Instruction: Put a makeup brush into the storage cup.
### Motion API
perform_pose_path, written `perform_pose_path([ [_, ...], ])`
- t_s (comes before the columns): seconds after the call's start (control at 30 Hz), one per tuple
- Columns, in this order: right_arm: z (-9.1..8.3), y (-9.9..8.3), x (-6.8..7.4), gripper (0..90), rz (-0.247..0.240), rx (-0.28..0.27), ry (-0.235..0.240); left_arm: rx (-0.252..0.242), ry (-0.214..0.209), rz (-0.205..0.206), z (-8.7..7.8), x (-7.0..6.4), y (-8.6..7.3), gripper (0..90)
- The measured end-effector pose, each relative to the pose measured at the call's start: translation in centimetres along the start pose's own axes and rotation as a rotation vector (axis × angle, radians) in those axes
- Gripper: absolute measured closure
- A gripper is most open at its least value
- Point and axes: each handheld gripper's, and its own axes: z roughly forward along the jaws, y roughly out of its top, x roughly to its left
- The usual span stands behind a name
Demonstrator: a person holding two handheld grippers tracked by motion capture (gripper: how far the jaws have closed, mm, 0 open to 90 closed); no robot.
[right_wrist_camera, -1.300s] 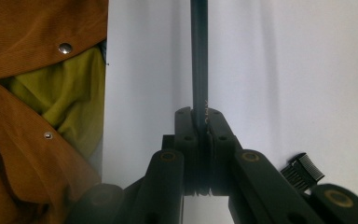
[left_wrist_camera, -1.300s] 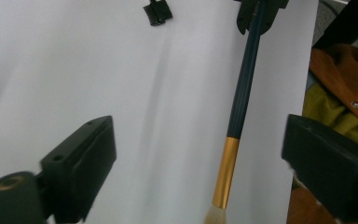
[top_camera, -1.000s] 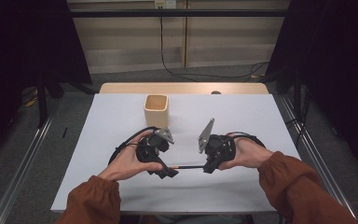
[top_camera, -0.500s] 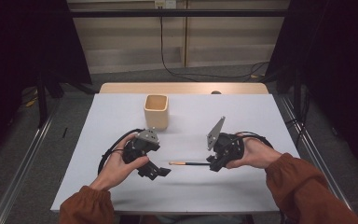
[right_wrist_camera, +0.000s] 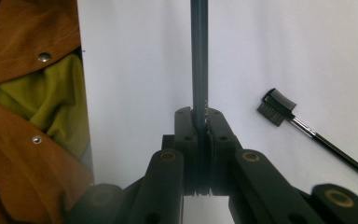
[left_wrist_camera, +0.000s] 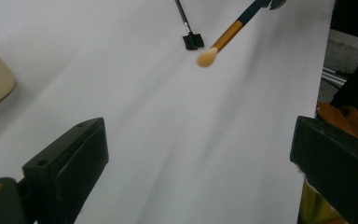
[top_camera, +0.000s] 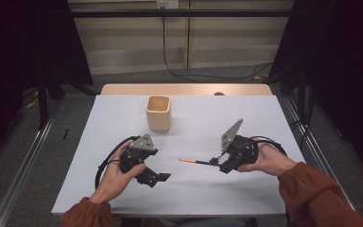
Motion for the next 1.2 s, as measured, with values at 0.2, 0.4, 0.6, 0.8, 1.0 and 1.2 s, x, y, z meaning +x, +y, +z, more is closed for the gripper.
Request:
perform_pose_path([
  [0.2, 0.2, -0.7, 0.3, 85.6, 0.029, -0.03, -0.024, -0.041, 0.056, 0.002, -0.4, -0.8, -0.7, 4.1],
  [0.4, 0.3, -1.4, 0.4, 85.6, 0.037, -0.082, -0.039, -0.058, 0.074, -0.011, -0.3, -0.7, -1.5, 4.1],
  [0.6, 0.5, -1.9, 0.5, 85.6, 0.049, -0.171, -0.041, -0.084, 0.088, -0.036, -0.6, -0.5, -2.2, 4.1],
  [0.8, 0.6, -2.4, 0.6, 85.6, 0.082, -0.297, -0.05, -0.102, 0.083, -0.05, -0.9, -0.6, -2.4, 3.9],
  [1.0, 1.2, -2.7, 0.8, 85.6, 0.103, -0.388, -0.042, -0.115, 0.093, -0.051, -1.1, -0.5, -2.7, 3.8],
  [1.2, 1.6, -2.9, 1.1, 85.6, 0.103, -0.49, -0.055, -0.12, 0.1, -0.051, -0.9, -0.3, -2.9, 3.8],
])
